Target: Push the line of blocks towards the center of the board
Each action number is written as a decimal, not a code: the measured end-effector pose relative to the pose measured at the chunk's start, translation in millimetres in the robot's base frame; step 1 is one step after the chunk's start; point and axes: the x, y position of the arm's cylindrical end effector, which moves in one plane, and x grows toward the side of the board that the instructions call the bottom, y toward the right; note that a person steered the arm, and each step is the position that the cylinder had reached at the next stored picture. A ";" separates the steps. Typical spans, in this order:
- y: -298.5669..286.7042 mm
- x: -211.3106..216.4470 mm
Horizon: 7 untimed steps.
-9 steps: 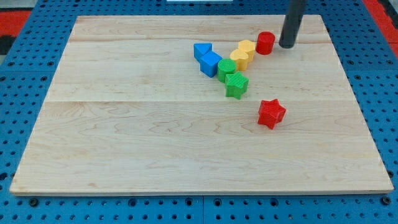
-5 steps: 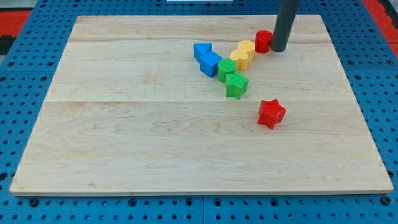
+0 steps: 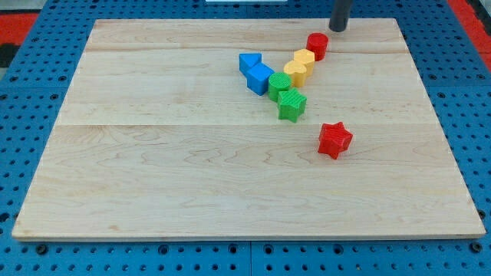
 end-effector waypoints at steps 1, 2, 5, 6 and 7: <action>-31.5 1.7; -52.3 5.1; -5.1 3.9; -10.0 24.0; -20.1 41.1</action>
